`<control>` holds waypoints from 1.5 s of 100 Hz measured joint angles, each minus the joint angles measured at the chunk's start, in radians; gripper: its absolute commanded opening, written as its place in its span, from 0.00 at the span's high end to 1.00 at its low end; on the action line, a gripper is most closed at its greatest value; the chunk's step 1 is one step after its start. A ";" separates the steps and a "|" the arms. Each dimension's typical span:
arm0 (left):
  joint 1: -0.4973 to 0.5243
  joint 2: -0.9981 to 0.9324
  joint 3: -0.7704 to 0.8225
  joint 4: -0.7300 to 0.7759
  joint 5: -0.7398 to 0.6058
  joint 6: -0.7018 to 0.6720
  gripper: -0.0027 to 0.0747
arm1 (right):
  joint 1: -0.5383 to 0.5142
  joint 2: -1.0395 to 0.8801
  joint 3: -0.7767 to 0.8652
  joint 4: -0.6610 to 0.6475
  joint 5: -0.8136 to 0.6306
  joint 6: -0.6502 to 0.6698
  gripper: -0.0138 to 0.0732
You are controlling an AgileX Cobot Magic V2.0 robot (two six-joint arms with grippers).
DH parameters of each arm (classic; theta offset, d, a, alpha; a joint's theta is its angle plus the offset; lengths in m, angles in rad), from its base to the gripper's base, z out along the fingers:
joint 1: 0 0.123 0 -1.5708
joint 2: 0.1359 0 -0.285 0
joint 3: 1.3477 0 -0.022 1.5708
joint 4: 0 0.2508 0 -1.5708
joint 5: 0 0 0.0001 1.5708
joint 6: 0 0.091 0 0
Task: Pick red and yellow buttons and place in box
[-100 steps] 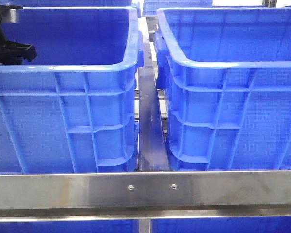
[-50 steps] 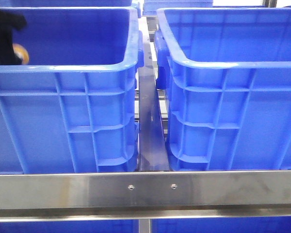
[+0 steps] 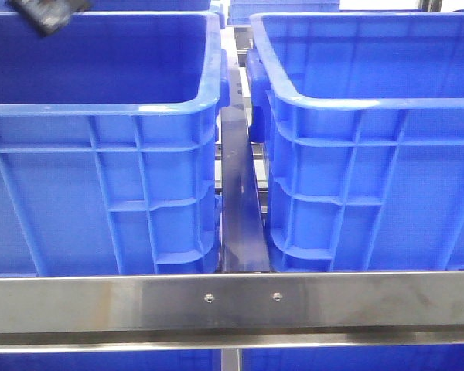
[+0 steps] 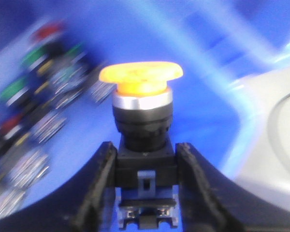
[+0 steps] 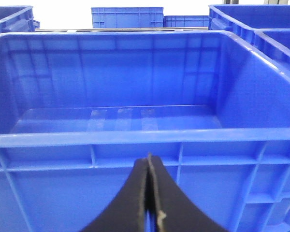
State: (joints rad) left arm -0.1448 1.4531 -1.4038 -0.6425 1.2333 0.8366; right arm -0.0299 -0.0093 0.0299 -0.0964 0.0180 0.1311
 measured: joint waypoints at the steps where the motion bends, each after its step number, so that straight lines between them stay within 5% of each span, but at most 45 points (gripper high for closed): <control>1: 0.000 0.000 0.000 -0.005 0.000 0.002 0.83 | 0.000 0.000 0.000 0.000 0.000 0.000 0.92; 80: -0.426 0.000 0.000 -0.074 0.004 0.023 0.83 | 0.000 0.000 -0.005 0.012 -0.045 0.014 0.92; 106: -0.470 0.000 0.000 -0.076 0.006 0.023 0.83 | 0.000 0.060 -0.196 0.113 0.198 0.139 0.91; 115: -0.470 0.000 0.000 -0.076 0.006 0.023 0.83 | 0.000 0.114 -0.301 0.128 0.339 0.139 0.79; 137: -0.470 0.000 0.000 -0.076 0.006 0.023 0.83 | 0.036 0.253 -0.495 0.255 0.506 0.137 0.15; 150: -0.470 0.000 0.000 -0.076 0.006 0.023 0.83 | 0.086 0.344 -0.563 0.355 0.547 0.135 0.09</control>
State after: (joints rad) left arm -0.6152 1.4531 -1.4038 -0.7180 1.2396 0.8596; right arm 0.0557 0.3347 -0.5328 0.2582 0.5652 0.2664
